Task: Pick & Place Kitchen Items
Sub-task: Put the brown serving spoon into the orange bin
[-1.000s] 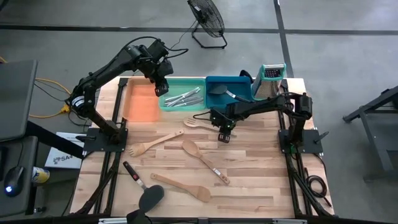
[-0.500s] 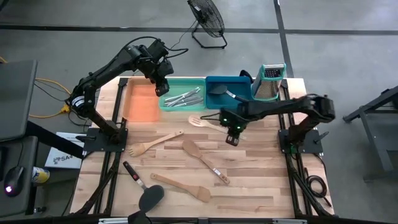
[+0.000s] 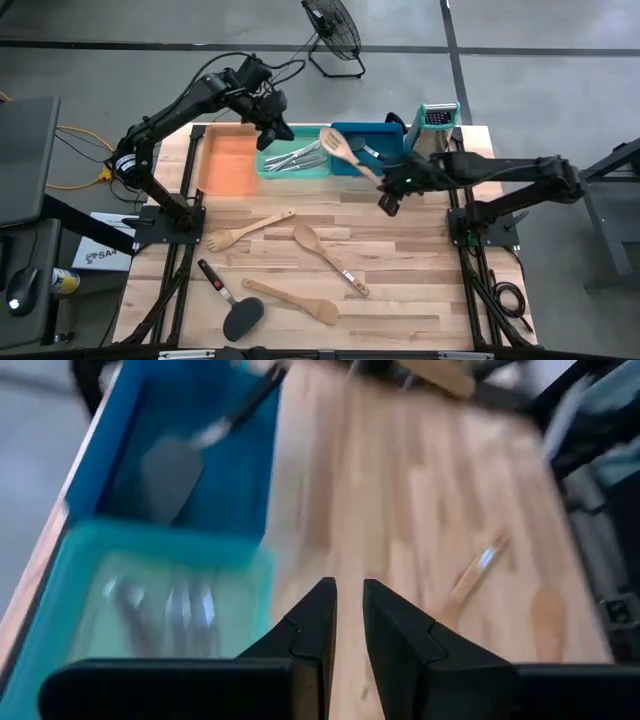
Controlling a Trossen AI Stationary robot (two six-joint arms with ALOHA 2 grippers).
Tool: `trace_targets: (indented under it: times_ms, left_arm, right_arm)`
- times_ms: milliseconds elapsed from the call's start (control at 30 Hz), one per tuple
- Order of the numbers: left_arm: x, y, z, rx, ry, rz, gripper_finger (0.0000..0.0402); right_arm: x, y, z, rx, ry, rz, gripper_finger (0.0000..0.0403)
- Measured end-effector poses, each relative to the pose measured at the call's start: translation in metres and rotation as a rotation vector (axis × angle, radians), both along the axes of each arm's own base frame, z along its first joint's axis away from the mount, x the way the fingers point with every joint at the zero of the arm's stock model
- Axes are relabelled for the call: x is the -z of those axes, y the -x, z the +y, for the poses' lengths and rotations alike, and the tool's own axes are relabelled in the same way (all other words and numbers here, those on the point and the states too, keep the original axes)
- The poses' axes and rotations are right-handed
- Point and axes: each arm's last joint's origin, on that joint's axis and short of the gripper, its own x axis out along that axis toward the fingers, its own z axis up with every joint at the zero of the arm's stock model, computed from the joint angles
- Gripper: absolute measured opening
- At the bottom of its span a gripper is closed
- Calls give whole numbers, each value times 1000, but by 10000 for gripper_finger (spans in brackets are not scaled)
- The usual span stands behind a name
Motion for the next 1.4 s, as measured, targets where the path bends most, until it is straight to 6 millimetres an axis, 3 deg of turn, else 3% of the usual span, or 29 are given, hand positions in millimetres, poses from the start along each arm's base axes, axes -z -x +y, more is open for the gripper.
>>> trace_targets:
  times_ms: [167,367,733,1167,1400]
  left_arm:
    - [-10,-17,-8,69,-24,-135,54]
    - [-23,-49,-29,148,-96,-302,66]
    - [-40,-90,-43,41,23,-529,204]
    - [-57,-100,-58,-11,28,-683,219]
    - [-59,-105,-65,6,15,-723,219]
  right_arm:
    - [-21,12,-5,17,72,-135,72]
    - [-39,11,-14,12,124,-311,72]
    - [-59,3,-26,-49,198,-512,72]
    - [-74,-7,-37,-132,223,-702,72]
    - [-67,-23,-41,-166,203,-711,72]
